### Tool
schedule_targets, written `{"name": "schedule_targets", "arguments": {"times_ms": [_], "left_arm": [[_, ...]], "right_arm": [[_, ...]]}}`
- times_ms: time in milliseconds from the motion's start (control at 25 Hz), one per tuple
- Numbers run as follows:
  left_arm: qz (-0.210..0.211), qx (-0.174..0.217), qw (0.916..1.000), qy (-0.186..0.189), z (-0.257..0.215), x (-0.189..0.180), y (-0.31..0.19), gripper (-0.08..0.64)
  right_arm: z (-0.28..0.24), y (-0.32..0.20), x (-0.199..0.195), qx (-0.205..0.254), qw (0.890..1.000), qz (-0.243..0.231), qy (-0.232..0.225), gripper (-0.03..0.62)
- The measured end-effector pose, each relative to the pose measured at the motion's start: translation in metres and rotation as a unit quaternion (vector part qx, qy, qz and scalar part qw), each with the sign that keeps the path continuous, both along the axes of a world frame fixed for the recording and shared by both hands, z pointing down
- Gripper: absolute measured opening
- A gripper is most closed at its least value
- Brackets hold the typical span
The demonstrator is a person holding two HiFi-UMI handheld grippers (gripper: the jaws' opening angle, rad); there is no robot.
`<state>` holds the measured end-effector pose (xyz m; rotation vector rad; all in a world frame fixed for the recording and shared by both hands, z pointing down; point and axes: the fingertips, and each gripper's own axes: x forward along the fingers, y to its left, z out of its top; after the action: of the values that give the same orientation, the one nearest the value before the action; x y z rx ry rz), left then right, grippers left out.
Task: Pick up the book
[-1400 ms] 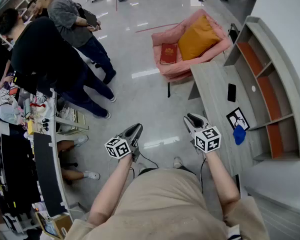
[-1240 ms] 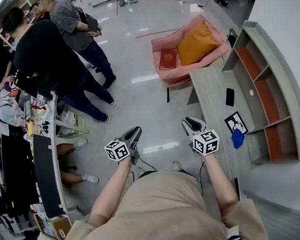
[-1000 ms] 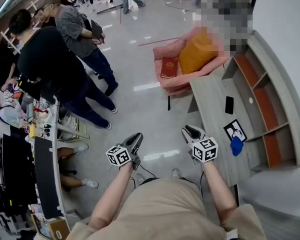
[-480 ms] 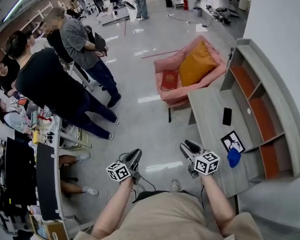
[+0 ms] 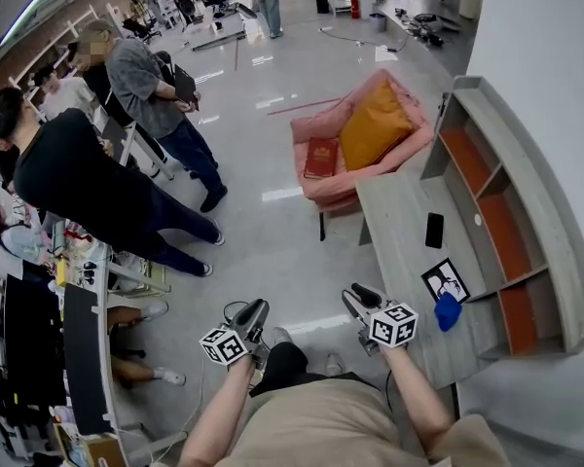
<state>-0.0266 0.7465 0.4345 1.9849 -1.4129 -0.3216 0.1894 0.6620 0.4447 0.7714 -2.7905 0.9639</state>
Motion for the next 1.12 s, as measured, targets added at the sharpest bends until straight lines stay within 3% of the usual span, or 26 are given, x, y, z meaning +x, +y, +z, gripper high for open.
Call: {"name": "schedule_targets", "arguments": {"times_ms": [200, 480, 1120], "left_arm": [[0.006, -0.006, 0.9998, 0.019, 0.013, -0.009, -0.027, 0.081], [0.04, -0.006, 0.9986, 0.034, 0.022, -0.028, -0.11, 0.084], [0.095, -0.005, 0.9942, 0.05, 0.015, -0.118, -0.294, 0.101]], "right_arm": [[0.004, -0.02, -0.006, -0.002, 1.0, 0.014, 0.008, 0.129], [0.002, -0.087, -0.014, 0.003, 0.998, 0.054, 0.021, 0.129], [-0.014, -0.243, -0.098, 0.008, 0.993, 0.108, 0.048, 0.129]]}}
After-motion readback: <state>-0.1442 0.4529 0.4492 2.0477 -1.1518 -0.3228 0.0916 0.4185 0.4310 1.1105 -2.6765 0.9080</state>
